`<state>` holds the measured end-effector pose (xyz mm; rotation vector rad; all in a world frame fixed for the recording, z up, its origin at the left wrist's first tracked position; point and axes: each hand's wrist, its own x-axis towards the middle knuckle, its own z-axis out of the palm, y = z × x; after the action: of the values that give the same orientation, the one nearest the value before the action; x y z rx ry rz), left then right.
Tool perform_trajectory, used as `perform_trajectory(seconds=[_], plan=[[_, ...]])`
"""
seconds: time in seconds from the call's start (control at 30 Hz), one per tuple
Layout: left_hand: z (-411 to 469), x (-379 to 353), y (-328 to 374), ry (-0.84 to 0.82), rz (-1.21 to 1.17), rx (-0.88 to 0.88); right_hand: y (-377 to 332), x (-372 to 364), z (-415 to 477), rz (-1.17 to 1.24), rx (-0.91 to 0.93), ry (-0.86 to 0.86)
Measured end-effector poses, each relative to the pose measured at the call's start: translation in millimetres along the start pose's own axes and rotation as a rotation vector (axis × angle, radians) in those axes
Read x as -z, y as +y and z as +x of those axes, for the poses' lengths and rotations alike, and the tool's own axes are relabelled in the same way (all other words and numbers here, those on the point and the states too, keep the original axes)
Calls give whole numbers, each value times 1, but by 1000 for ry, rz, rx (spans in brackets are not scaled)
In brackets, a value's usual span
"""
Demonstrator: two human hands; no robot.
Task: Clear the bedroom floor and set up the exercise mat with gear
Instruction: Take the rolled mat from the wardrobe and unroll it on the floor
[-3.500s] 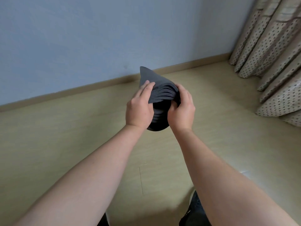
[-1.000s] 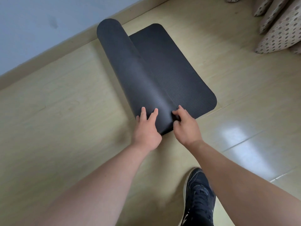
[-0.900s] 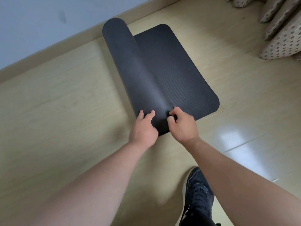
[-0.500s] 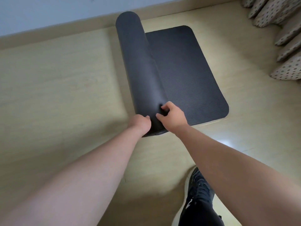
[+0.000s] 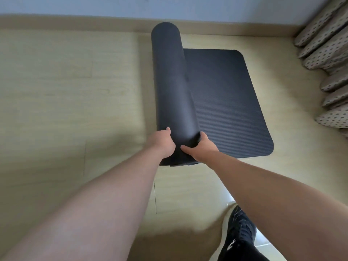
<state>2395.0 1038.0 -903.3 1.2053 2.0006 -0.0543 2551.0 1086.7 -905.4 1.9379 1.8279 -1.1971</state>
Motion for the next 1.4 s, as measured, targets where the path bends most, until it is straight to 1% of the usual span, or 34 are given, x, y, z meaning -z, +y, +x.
perform_trajectory(seconds=[0.07,0.17,0.27,0.37,0.43,0.53,0.67,0.73,0.8,0.83,0.9,1.0,1.07,1.13,1.2,1.23,1.3,1.37,1.4], plan=[[4,-6,-12,2,-128,48,-10,-13,-1,37,30,48],[7,-15,-30,18,-312,118,-25,-28,-4,196,62,119],[7,-17,-42,9,-535,173,-39,-35,-6,273,19,231],[5,-20,-50,15,-673,158,-45,-37,-6,348,-35,297],[2,-22,-52,2,-791,146,-48,-36,-7,352,-73,284],[-2,-21,-61,-25,-969,155,-54,-36,-10,289,-60,221],[-12,-15,-74,-49,-1101,172,-65,-41,-17,358,-47,144],[-16,-17,-84,-49,-1158,190,-73,-49,-20,435,-43,106],[-15,-23,-95,-66,-1243,245,-82,-58,-23,507,-55,85],[-15,-26,-102,-76,-1278,280,-85,-64,-23,479,-43,104],[-15,-27,-111,-71,-1297,325,-88,-70,-24,413,-12,150],[-20,-31,-123,-103,-1345,378,-91,-74,-27,427,-50,126],[-24,-36,-127,-156,-1354,415,-93,-75,-29,337,-97,104],[-26,-39,-128,-185,-1328,439,-97,-78,-33,260,-101,89],[-24,-36,-130,-132,-1243,474,-98,-81,-35,246,-96,94],[-22,-35,-133,-56,-1154,497,-98,-83,-36,257,-85,87],[-18,-28,-138,180,-982,516,-101,-90,-39,304,-42,55],[-17,-16,-140,370,-920,491,-105,-99,-43,328,-4,54],[-17,-9,-142,422,-905,472,-108,-103,-44,326,12,83]])
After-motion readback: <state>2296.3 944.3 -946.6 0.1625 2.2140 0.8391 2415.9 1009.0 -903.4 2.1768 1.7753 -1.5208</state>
